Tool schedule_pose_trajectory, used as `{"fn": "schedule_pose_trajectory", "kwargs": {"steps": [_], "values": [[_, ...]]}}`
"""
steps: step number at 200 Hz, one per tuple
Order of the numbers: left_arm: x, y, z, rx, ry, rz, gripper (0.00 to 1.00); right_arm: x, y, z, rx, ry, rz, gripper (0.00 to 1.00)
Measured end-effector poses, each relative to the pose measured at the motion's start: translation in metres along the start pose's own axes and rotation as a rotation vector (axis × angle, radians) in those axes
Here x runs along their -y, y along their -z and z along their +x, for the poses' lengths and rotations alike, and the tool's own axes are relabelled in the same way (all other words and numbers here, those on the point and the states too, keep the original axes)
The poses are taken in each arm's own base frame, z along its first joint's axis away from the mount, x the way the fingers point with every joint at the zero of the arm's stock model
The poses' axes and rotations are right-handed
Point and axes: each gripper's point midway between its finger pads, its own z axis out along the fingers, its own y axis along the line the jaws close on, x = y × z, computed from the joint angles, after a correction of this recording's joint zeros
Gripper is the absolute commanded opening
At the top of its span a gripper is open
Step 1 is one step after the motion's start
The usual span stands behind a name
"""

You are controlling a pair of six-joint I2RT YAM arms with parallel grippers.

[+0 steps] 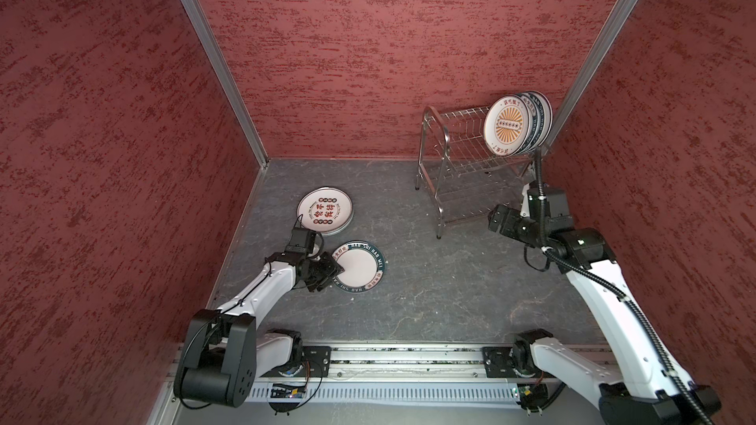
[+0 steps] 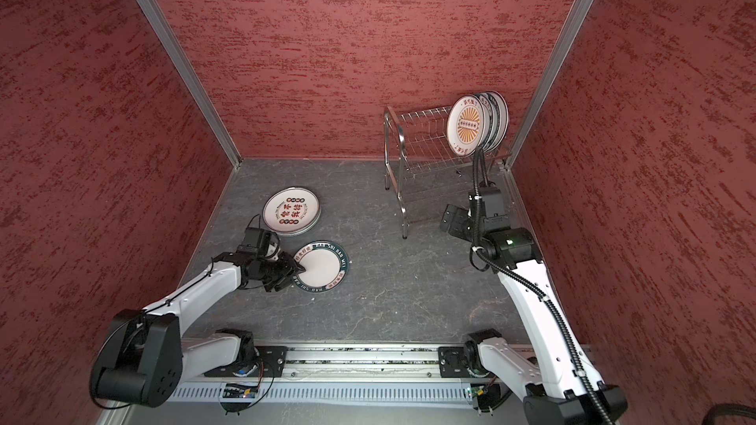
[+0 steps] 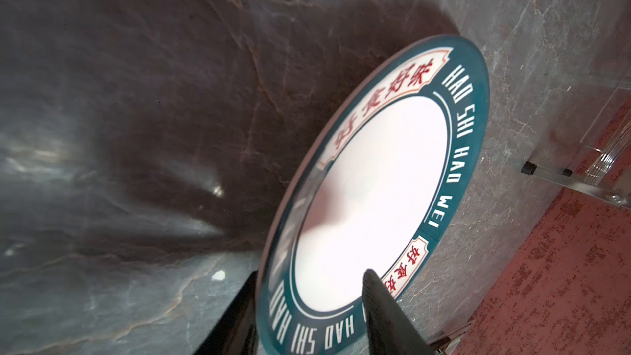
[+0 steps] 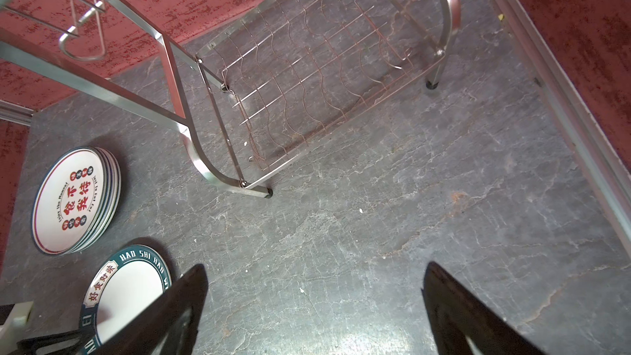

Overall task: Unload the plates from the dish rack
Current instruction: Place a plate at the center of the table, then pick up the plate from the dish rack.

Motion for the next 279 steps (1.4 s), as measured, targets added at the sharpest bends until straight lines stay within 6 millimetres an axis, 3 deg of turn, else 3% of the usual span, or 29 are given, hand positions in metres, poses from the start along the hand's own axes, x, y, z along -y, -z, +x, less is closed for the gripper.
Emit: {"fn": "schedule_pose_trajectory", "kwargs": {"steps": [81, 110, 142, 154, 192, 213, 232, 256, 279], "values": [[-0.009, -0.001, -0.004, 0.012, 0.019, -0.035, 0.68, -0.025, 0.051, -0.064, 0.187, 0.042, -0.068, 0.99], [-0.014, 0.001, -0.007, 0.018, 0.038, -0.044, 0.78, -0.04, 0.071, -0.103, 0.274, 0.079, -0.083, 0.99], [-0.018, 0.005, -0.013, 0.029, 0.064, -0.049, 0.97, -0.061, 0.085, -0.158, 0.356, 0.112, -0.092, 0.99], [-0.018, 0.009, -0.015, 0.037, 0.067, -0.044, 0.99, -0.065, 0.087, -0.18, 0.382, 0.113, -0.086, 0.99], [-0.014, 0.02, -0.021, 0.066, 0.064, -0.026, 0.99, -0.065, 0.079, -0.243, 0.426, 0.089, -0.076, 0.99], [-0.013, 0.025, -0.022, 0.074, 0.065, -0.021, 0.99, -0.061, 0.063, -0.265, 0.421, 0.074, -0.085, 0.99], [-0.011, 0.031, -0.022, 0.077, 0.069, -0.02, 0.99, -0.056, 0.042, -0.272, 0.383, 0.061, -0.106, 0.99], [-0.006, 0.04, -0.024, 0.089, 0.067, -0.013, 0.99, -0.048, 0.012, -0.267, 0.306, 0.046, -0.119, 0.99], [0.001, 0.049, -0.027, 0.106, 0.059, 0.002, 0.99, -0.045, 0.001, -0.265, 0.275, 0.036, -0.129, 0.99]]}}
